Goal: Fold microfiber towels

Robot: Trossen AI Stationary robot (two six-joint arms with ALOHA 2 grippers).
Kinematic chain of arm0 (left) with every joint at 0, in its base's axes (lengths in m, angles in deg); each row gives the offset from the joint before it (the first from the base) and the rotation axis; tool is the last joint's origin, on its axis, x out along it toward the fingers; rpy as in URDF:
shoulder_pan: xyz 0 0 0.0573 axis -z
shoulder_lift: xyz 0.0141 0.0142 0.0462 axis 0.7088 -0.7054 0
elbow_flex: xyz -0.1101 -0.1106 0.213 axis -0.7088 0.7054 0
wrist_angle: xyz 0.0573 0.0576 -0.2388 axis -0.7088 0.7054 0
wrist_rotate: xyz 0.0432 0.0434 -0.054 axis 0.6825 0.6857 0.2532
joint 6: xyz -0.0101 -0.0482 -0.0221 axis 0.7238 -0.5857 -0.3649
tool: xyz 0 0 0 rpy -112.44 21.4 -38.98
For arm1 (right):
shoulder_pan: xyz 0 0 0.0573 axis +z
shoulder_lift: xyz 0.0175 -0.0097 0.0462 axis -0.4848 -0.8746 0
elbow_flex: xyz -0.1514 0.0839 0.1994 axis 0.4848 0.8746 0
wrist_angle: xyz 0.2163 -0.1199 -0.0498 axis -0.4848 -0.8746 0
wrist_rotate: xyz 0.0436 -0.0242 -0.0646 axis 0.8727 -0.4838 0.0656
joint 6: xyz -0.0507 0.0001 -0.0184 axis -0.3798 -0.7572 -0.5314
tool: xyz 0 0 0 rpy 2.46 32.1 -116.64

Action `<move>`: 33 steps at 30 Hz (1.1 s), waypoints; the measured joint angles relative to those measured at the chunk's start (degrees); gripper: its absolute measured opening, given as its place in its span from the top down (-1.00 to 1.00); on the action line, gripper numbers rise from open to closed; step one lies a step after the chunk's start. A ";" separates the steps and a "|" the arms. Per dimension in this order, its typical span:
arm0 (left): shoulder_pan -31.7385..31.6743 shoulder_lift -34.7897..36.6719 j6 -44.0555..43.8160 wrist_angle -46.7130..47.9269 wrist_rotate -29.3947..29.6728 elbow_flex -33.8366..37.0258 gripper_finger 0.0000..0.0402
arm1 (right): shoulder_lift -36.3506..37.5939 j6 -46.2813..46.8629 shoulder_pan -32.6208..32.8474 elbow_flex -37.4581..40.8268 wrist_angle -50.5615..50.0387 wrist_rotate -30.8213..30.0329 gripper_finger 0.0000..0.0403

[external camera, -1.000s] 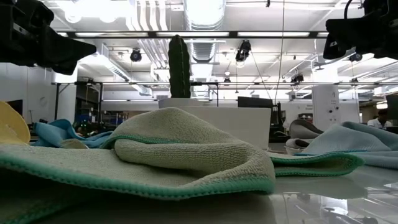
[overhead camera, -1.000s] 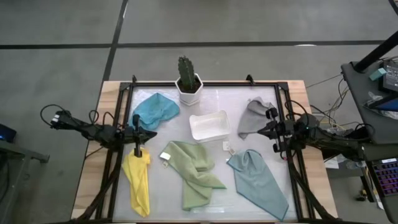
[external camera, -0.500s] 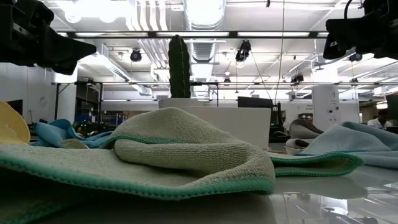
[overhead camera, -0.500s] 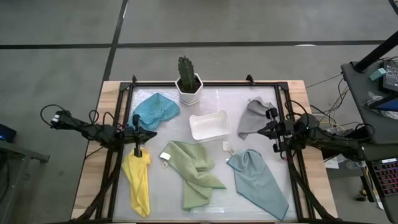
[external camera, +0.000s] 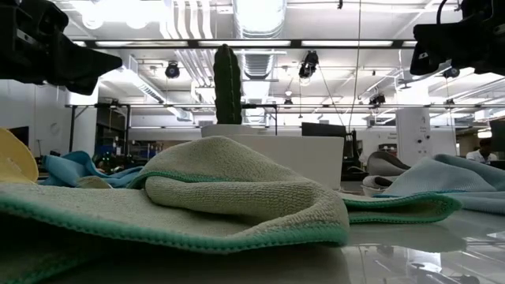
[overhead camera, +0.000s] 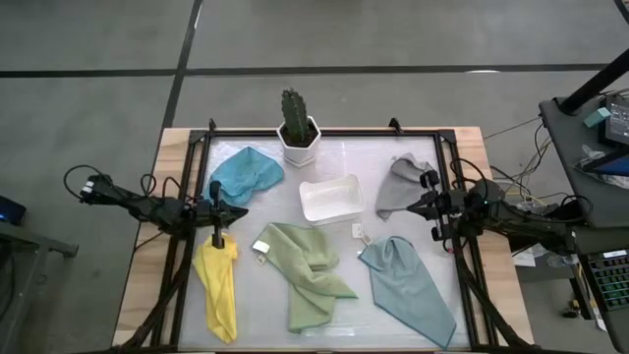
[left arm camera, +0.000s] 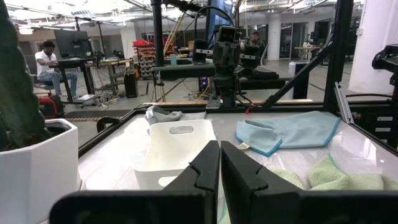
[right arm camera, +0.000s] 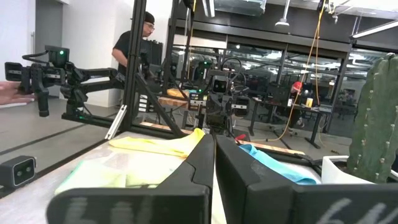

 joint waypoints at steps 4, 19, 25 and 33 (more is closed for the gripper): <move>-0.01 0.00 0.00 -0.01 0.01 0.00 1.00 | 0.00 -0.14 0.00 0.00 0.00 0.02 0.96; 0.01 -2.36 -28.61 -20.16 4.37 0.02 1.00 | 0.00 33.14 0.09 0.00 0.09 -8.95 0.96; 0.01 -3.45 -23.58 -22.10 4.62 0.02 1.00 | 0.00 26.30 0.09 0.00 0.11 -9.86 0.96; -0.01 -7.42 -19.35 -26.20 11.47 -0.45 1.00 | 0.00 23.33 0.09 0.00 0.52 -9.90 0.96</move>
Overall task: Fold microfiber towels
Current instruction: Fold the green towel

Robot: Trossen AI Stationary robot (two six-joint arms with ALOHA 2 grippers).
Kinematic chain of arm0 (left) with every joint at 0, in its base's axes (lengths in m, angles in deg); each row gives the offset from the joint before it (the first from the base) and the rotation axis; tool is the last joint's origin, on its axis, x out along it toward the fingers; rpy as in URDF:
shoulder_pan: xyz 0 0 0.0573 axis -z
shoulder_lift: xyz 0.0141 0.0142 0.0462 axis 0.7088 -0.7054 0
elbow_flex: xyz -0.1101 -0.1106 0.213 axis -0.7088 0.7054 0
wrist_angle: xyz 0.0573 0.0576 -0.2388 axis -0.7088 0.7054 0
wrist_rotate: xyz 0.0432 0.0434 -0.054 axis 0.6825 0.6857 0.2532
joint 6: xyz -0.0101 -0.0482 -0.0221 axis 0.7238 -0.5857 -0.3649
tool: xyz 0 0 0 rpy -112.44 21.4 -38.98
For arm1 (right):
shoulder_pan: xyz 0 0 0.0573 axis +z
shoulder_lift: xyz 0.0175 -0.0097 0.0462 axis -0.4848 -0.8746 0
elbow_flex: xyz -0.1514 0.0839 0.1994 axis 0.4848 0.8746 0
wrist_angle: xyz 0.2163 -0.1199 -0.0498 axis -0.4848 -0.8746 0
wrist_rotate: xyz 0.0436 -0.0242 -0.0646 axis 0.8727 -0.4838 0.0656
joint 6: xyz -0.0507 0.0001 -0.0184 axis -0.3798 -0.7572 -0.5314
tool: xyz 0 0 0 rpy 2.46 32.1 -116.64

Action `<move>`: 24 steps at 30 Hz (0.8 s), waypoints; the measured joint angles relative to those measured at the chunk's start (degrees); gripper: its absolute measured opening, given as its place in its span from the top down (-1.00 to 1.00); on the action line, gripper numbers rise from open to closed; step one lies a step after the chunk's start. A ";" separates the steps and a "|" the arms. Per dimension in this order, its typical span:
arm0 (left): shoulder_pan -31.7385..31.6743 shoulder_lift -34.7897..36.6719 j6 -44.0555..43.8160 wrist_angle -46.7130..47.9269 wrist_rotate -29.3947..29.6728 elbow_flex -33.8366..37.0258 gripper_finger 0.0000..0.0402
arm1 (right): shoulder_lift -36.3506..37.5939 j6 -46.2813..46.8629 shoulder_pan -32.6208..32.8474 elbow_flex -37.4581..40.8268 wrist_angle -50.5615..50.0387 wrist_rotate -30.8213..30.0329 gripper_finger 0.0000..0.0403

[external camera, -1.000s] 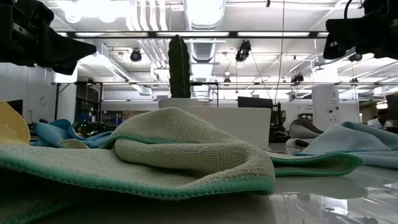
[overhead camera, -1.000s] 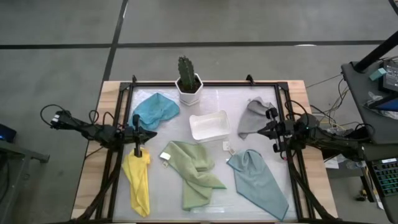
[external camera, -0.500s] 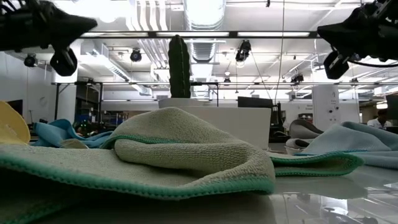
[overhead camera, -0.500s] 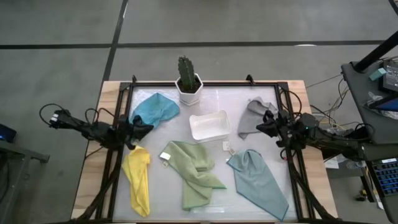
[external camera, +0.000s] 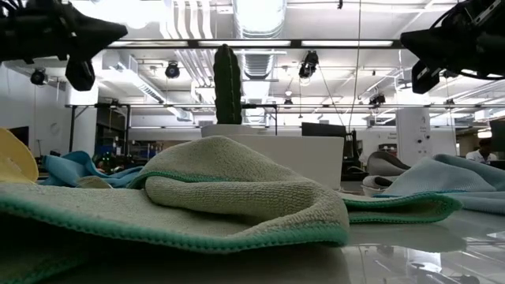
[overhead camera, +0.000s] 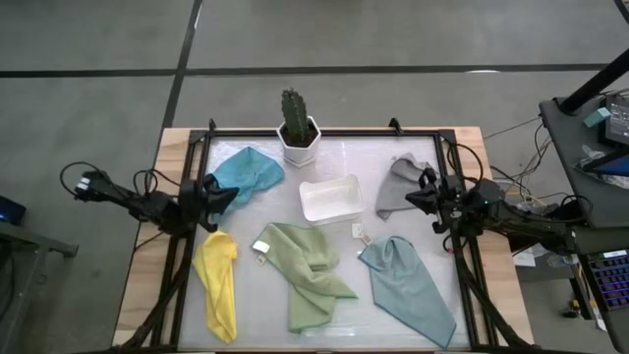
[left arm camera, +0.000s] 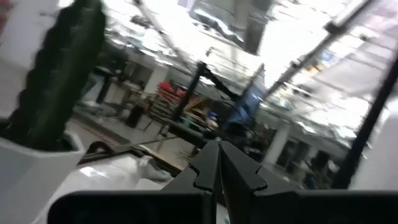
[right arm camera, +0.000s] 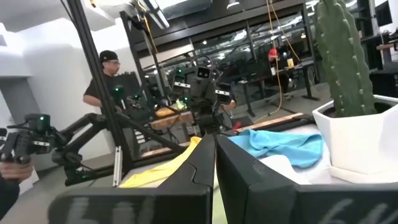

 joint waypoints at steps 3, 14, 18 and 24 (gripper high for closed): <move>0.02 -3.32 -3.32 0.20 1.64 -1.96 1.00 | 0.00 -0.17 -0.03 0.00 0.19 -0.92 0.96; 0.01 -20.11 -10.69 1.20 2.35 -13.63 1.00 | 0.00 -6.34 -0.09 0.00 2.59 -10.51 0.96; 0.02 -25.58 -14.63 1.29 2.36 -18.41 1.00 | 0.00 -9.34 -0.09 0.00 5.70 -10.52 0.96; -0.02 -31.67 -26.99 13.95 2.21 -26.29 1.00 | 0.00 -14.78 -0.09 0.00 9.23 -10.52 0.96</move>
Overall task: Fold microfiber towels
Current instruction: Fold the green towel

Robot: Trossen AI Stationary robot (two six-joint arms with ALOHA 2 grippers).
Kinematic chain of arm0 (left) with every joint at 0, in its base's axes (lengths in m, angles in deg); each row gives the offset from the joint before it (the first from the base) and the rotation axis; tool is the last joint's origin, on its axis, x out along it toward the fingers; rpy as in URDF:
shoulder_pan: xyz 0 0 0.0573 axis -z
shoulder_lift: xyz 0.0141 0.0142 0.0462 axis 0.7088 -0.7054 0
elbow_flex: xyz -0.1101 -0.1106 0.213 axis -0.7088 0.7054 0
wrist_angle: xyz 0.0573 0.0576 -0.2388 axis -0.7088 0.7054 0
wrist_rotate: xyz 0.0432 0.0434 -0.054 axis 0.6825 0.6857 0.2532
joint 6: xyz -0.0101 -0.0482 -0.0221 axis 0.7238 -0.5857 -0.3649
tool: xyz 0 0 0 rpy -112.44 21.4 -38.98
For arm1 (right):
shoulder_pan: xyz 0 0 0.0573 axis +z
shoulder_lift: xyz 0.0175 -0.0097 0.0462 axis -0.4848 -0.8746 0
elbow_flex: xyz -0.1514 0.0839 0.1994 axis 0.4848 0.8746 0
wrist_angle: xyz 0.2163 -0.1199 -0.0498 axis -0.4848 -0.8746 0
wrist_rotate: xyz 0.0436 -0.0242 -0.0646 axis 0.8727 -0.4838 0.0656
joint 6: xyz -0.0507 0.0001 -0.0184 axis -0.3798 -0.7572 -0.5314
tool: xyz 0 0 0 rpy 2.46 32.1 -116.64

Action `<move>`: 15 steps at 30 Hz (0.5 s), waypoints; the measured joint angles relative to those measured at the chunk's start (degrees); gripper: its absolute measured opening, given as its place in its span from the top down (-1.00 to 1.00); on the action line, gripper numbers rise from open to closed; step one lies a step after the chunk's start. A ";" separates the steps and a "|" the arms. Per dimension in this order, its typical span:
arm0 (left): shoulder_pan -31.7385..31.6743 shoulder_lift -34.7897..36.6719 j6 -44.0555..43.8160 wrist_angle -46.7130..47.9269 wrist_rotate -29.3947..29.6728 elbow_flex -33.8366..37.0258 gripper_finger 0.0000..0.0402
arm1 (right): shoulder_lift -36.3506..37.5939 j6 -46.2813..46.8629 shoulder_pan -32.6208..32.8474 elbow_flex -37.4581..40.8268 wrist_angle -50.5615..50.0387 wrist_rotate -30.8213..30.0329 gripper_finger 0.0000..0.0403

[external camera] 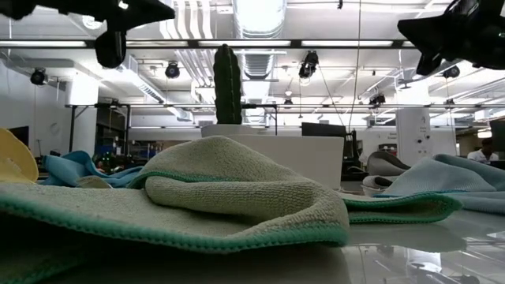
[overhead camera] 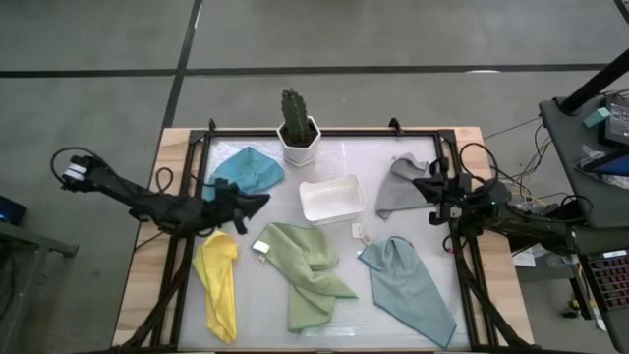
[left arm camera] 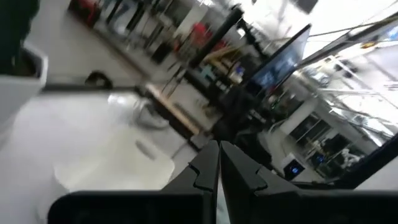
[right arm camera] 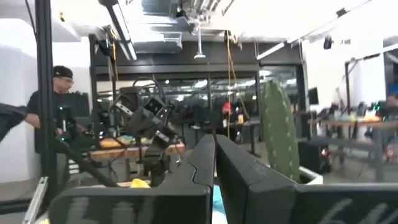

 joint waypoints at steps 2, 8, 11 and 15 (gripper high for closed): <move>-0.62 -1.45 -4.33 8.21 0.01 -2.68 1.00 | 0.00 -2.09 0.00 0.00 0.48 -0.04 0.96; -3.17 -4.05 -18.80 26.37 -4.00 -9.90 1.00 | 0.00 -5.86 0.00 0.00 0.69 -0.04 0.96; -3.22 -5.73 -24.68 31.18 -8.76 -11.68 1.00 | 0.00 -8.02 0.00 0.00 3.30 -0.04 0.96; -2.76 -8.66 -31.19 33.27 -11.44 -12.03 1.00 | 0.00 -10.64 0.00 0.00 8.22 -0.04 0.96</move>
